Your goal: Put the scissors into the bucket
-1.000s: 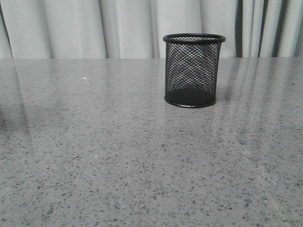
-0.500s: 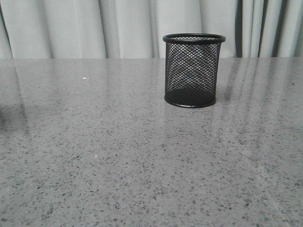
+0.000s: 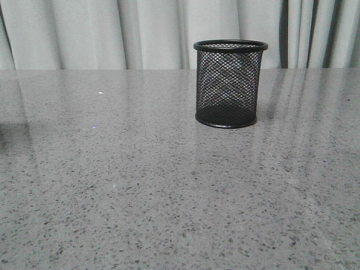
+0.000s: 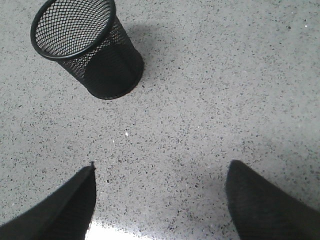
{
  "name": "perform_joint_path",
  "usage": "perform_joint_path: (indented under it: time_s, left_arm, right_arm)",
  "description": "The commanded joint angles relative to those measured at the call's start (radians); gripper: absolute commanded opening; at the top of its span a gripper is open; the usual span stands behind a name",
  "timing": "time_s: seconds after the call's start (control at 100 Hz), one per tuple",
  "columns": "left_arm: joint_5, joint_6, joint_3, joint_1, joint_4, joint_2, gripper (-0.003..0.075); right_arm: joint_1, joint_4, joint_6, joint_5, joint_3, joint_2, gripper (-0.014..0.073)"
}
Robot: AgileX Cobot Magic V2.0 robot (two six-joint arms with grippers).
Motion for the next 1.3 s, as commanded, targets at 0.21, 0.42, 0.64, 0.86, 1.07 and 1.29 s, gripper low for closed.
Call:
perform_joint_path:
  time_s: [0.21, 0.42, 0.64, 0.86, 1.07, 1.29]
  left_arm:
    - [-0.016, 0.011, -0.03, 0.003, -0.01, 0.036, 0.0384]
    - [-0.025, 0.011, -0.03, 0.003, -0.01, 0.037, 0.0384]
    - [-0.025, 0.011, -0.03, 0.003, -0.01, 0.037, 0.0246]
    - [-0.027, 0.011, -0.03, 0.003, -0.031, 0.037, 0.0094]
    - [-0.031, 0.008, -0.03, 0.003, -0.09, 0.037, -0.002]
    - [-0.019, 0.004, -0.096, 0.003, -0.147, 0.02, -0.002]
  right_arm:
    - [-0.006, 0.026, -0.016, -0.043, -0.034, 0.0, 0.049]
    - [-0.006, 0.026, -0.016, -0.045, -0.034, 0.0, 0.049]
    - [-0.006, 0.026, -0.016, -0.047, -0.034, 0.0, 0.049]
    - [-0.006, 0.026, -0.016, -0.047, -0.034, 0.0, 0.049]
    - [-0.006, 0.026, -0.016, -0.045, -0.034, 0.0, 0.049]
    - [-0.006, 0.026, -0.016, -0.043, -0.034, 0.0, 0.049]
